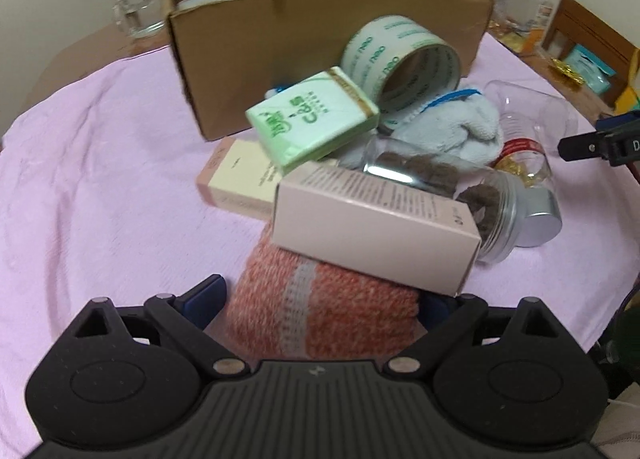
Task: Organize objects
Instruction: 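Grasp the pink carton with left tool while right tool moves to the clear plastic jar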
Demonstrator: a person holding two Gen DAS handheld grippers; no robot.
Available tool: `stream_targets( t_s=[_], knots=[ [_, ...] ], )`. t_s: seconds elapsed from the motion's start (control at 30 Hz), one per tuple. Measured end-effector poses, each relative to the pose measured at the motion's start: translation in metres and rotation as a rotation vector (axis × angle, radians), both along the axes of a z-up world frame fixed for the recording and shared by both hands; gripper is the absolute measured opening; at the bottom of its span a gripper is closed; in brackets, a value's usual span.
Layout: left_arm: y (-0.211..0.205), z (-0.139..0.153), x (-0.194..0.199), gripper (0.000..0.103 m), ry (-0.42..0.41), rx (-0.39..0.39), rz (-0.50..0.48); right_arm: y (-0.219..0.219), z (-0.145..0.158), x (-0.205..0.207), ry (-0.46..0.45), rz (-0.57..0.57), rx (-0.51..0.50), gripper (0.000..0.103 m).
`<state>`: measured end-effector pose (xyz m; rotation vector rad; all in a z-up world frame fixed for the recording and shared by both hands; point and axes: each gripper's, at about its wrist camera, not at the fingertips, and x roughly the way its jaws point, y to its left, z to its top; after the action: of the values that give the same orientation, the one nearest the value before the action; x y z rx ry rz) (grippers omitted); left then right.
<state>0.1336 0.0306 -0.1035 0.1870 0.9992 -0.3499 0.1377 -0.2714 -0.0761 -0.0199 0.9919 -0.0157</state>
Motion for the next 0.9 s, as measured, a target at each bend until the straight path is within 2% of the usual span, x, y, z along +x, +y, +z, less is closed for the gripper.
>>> stream_targets(
  t_s=[0.13,0.27,0.3,0.43,0.73,0.9],
  knots=[
    [-0.003,0.0,0.002,0.09,-0.009,0.001,-0.054,0.004,0.002,-0.002,0.0,0.001,-0.005,0.103],
    [0.0,0.001,0.0,0.089,-0.005,-0.002,-0.061,0.003,0.001,-0.002,0.005,-0.013,-0.001,0.103],
    [0.001,0.001,-0.001,0.092,-0.002,0.005,-0.06,0.004,0.001,-0.003,0.006,-0.016,-0.001,0.103],
    [0.004,0.006,-0.008,0.093,0.002,0.019,-0.087,0.005,0.002,-0.003,0.002,-0.018,0.002,0.103],
    [-0.005,0.033,-0.012,0.097,-0.072,-0.004,-0.221,0.009,0.008,-0.003,-0.011,-0.009,0.022,0.103],
    [-0.011,0.037,-0.004,0.097,-0.089,-0.014,-0.249,0.01,0.012,-0.001,-0.007,-0.002,0.047,0.103]
  ],
)
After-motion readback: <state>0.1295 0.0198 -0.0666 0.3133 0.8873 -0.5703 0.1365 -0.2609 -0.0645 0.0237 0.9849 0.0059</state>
